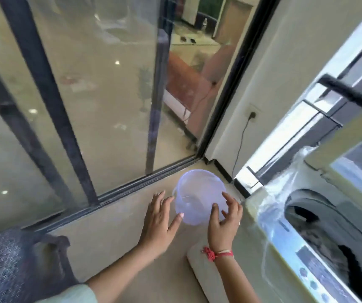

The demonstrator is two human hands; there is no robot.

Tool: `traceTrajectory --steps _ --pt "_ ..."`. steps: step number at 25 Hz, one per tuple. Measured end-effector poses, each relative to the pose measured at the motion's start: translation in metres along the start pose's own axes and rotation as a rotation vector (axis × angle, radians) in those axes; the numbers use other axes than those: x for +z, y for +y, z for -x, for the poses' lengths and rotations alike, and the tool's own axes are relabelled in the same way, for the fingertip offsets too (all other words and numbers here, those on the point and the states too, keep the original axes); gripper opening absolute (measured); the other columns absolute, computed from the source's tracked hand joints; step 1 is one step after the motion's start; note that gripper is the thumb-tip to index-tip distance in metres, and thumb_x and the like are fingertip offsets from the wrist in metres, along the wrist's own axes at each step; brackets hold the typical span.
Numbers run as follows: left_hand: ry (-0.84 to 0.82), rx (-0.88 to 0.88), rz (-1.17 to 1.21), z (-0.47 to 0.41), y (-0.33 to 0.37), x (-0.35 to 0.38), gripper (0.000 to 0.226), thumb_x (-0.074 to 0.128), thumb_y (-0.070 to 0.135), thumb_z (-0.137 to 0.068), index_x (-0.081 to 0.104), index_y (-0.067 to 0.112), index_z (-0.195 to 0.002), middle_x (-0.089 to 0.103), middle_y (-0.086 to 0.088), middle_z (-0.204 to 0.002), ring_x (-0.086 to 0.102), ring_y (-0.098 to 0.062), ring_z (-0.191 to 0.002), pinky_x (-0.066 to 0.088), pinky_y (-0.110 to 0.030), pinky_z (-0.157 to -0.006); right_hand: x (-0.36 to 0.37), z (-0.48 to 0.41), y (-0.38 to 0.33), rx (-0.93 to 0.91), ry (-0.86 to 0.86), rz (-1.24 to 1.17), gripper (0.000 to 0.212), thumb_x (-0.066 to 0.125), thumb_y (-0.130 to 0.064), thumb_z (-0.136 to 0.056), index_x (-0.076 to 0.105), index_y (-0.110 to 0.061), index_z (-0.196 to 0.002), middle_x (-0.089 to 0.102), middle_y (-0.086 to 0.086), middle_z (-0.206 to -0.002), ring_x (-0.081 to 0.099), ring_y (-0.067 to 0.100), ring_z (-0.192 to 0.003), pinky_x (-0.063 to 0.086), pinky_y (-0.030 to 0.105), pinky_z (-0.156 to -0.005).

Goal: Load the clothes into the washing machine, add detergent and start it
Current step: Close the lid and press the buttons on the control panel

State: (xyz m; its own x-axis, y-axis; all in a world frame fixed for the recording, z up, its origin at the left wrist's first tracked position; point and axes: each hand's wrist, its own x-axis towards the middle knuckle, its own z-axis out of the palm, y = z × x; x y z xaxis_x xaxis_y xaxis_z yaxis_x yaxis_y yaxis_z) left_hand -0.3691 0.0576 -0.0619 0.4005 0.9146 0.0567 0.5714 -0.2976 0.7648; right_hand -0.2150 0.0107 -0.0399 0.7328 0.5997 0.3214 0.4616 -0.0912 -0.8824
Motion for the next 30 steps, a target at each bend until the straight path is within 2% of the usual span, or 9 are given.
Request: traceTrajectory --steps 3,5,11,15,19,21,24,27,30 --pt "-0.081 0.193 0.001 -0.041 0.092 0.080 0.088 0.015 0.077 -0.081 0.042 0.012 -0.134 0.026 -0.008 -0.148 0.016 -0.022 -0.142 0.025 -0.041 -0.113 -0.095 -0.067 0.028 -0.017 0.209 -0.002 0.033 0.048 -0.032 -0.081 0.054 -0.027 -0.114 0.044 -0.028 -0.112 0.050 0.020 -0.108 0.046 0.050 -0.089" --pt "-0.135 0.293 0.002 -0.059 0.146 0.121 0.094 0.009 0.080 -0.078 0.040 0.012 -0.136 0.025 -0.008 -0.149 0.012 -0.023 -0.143 0.022 -0.042 -0.114 -0.149 -0.099 0.050 -0.024 0.336 0.003 0.032 0.050 -0.027 -0.082 0.056 -0.023 -0.114 0.044 -0.023 -0.111 0.051 0.025 -0.105 0.046 0.050 -0.089" --pt "-0.229 0.522 -0.011 -0.102 0.262 0.196 0.103 -0.002 0.084 -0.071 0.036 0.015 -0.138 0.017 -0.009 -0.154 0.003 -0.024 -0.145 0.009 -0.033 -0.115 -0.269 -0.150 0.080 -0.017 0.569 0.101 0.031 0.047 -0.030 -0.080 0.053 -0.024 -0.110 0.054 0.009 -0.110 0.043 0.009 -0.105 0.041 0.022 -0.091" --pt "-0.259 0.696 -0.037 -0.137 0.340 0.227 0.105 -0.005 0.085 -0.069 0.031 0.018 -0.142 0.011 -0.005 -0.156 -0.002 -0.020 -0.145 0.004 -0.034 -0.115 -0.334 -0.184 0.085 -0.020 0.718 0.184 0.033 0.051 -0.018 -0.080 0.056 -0.020 -0.113 0.053 0.004 -0.114 0.044 0.020 -0.115 0.039 0.047 -0.099" --pt "-0.198 0.962 -0.098 -0.189 0.429 0.253 0.089 0.008 0.077 -0.080 0.029 0.018 -0.144 0.012 -0.007 -0.156 -0.002 -0.021 -0.145 0.008 -0.041 -0.118 -0.404 -0.235 0.072 -0.085 0.823 0.398 0.040 0.050 -0.022 -0.083 0.052 -0.014 -0.122 0.048 0.009 -0.127 0.040 0.022 -0.124 0.036 0.047 -0.104" --pt "-0.131 1.076 -0.146 -0.215 0.474 0.261 0.083 0.011 0.074 -0.082 0.029 0.019 -0.143 0.011 -0.007 -0.156 -0.003 -0.020 -0.144 0.005 -0.046 -0.118 -0.432 -0.269 0.060 -0.087 0.835 0.527 0.048 0.047 -0.034 -0.086 0.047 -0.013 -0.129 0.040 0.011 -0.138 0.037 0.026 -0.130 0.037 0.047 -0.104" --pt "-0.068 1.206 -0.260 -0.245 0.527 0.268 0.086 0.003 0.075 -0.080 0.018 0.021 -0.146 -0.002 -0.003 -0.158 -0.021 -0.014 -0.141 -0.016 -0.041 -0.113 -0.463 -0.318 0.050 -0.117 0.796 0.851 0.060 0.032 -0.050 -0.090 0.037 -0.014 -0.139 0.028 0.012 -0.149 0.024 0.029 -0.139 0.026 0.048 -0.112" --pt "0.008 1.267 -0.276 -0.264 0.563 0.275 0.079 0.010 0.068 -0.084 0.023 0.019 -0.145 0.008 -0.005 -0.157 -0.013 -0.018 -0.143 -0.014 -0.048 -0.112 -0.485 -0.362 0.045 -0.074 0.762 1.046 0.065 0.021 -0.057 -0.091 0.030 -0.019 -0.143 0.021 0.011 -0.154 0.015 0.028 -0.143 0.009 0.047 -0.115" --pt "0.016 1.285 -0.291 -0.272 0.586 0.281 0.079 0.009 0.069 -0.084 0.024 0.021 -0.145 0.014 -0.002 -0.157 -0.009 -0.019 -0.145 -0.015 -0.050 -0.110 -0.498 -0.389 0.042 -0.046 0.697 1.141 0.068 0.014 -0.062 -0.090 0.030 -0.023 -0.143 0.021 0.007 -0.155 0.014 0.025 -0.144 0.003 0.045 -0.115"
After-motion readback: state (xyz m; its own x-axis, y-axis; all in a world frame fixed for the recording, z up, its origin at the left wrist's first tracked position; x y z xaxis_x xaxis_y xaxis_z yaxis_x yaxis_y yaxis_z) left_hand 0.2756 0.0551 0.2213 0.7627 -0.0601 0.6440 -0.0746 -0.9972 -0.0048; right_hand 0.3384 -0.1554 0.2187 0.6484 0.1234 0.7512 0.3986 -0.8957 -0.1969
